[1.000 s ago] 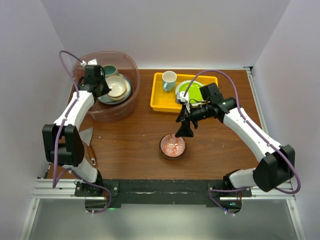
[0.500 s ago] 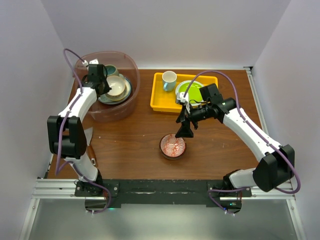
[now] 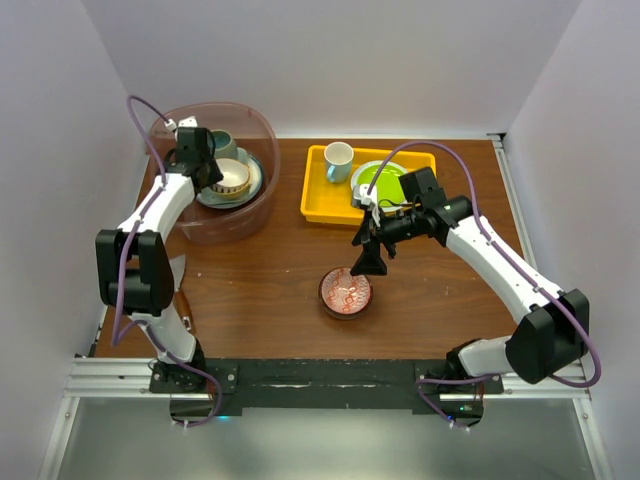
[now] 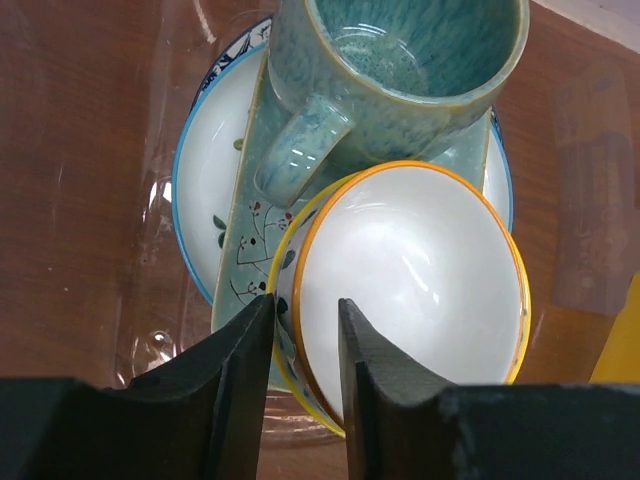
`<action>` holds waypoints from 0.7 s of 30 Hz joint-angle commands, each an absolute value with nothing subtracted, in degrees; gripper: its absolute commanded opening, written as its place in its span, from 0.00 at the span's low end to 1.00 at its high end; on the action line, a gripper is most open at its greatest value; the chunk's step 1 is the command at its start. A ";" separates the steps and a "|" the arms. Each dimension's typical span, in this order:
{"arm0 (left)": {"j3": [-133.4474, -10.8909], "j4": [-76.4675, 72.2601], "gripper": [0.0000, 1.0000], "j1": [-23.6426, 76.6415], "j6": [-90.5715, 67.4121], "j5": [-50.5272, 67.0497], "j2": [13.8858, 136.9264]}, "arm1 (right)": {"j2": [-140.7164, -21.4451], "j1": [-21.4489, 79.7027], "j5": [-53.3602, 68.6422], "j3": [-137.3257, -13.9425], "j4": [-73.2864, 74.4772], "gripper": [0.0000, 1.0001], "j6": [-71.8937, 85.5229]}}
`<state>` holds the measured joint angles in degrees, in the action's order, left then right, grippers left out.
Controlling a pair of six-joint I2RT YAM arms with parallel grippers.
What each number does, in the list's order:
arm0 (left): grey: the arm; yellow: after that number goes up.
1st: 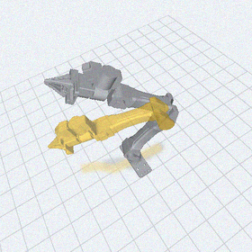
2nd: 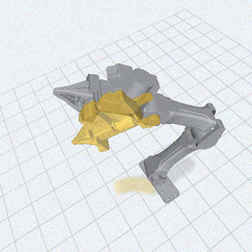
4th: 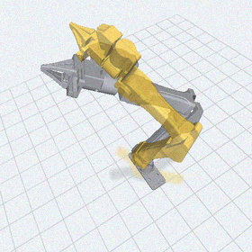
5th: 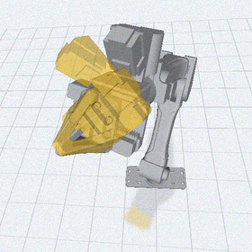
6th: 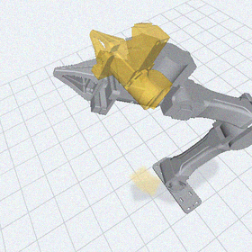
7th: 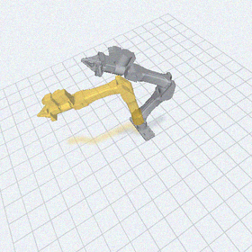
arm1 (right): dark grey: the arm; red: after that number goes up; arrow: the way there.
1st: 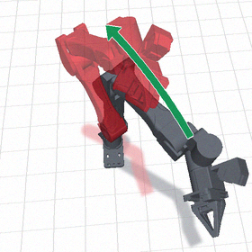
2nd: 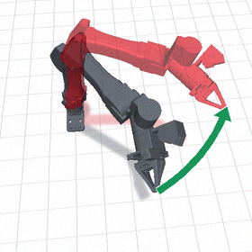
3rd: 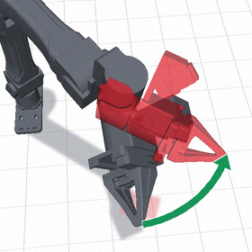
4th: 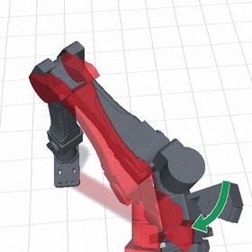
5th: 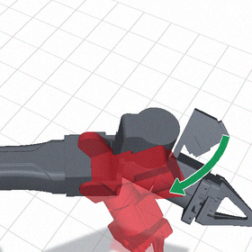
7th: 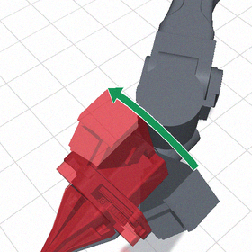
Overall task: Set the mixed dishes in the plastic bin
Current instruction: Place the bowl in the plastic bin.
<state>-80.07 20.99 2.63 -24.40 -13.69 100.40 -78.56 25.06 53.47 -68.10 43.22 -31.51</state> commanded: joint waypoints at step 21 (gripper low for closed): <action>-77.35 18.98 0.80 0.00 -23.29 -7.92 81.66 | -77.34 24.87 52.47 -72.42 52.29 0.92 -42.27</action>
